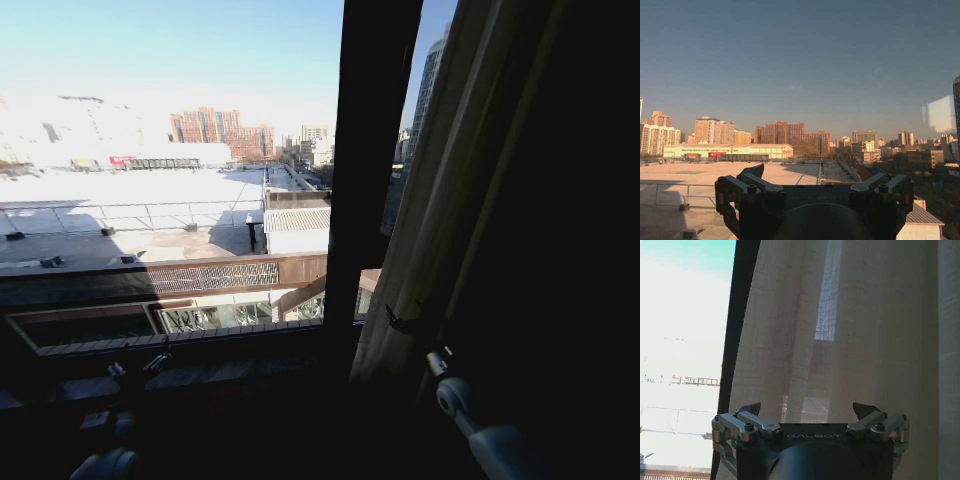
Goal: Open the curtains by pulling them apart, changing their state from closed to fully open.
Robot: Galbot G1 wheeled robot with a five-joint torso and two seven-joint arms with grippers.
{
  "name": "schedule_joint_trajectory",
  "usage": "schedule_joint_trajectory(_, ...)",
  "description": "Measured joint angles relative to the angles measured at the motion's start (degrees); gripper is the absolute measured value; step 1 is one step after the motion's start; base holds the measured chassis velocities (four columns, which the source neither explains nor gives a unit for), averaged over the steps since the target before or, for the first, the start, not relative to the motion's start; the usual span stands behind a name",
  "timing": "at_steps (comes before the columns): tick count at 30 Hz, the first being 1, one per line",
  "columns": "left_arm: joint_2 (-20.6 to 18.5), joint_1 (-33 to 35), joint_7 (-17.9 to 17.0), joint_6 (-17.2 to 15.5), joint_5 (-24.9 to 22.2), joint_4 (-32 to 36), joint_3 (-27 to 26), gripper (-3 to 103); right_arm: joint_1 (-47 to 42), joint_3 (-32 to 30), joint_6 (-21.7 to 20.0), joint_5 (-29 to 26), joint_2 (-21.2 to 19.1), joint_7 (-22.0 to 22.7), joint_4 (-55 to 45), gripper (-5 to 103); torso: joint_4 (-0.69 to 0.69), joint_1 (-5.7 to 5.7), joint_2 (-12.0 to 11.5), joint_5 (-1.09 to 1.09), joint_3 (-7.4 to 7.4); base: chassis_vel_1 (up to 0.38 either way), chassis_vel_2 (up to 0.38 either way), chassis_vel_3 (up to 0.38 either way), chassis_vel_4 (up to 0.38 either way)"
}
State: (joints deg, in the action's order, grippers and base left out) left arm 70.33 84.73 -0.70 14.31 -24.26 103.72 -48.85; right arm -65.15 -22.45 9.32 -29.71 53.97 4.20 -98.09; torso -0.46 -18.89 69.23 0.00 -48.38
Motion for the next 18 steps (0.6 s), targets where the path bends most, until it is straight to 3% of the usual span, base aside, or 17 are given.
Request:
schedule_joint_trajectory(11,0.0,0.0,0.0,0.0,0.0,0.0,0.0,100,0.12,-0.01,0.06,0.05,0.03,-0.03,0.22,100,0.0,-0.01,0.0,0.0,0.0,0.006,0.005,-0.01,-0.004)
schedule_joint_trajectory(18,0.0,0.0,0.0,0.0,0.0,0.0,0.0,100,0.17,-0.02,0.09,0.08,0.05,-0.05,0.29,100,0.0,-0.01,0.0,0.01,0.0,0.143,0.057,-0.119,-0.044)
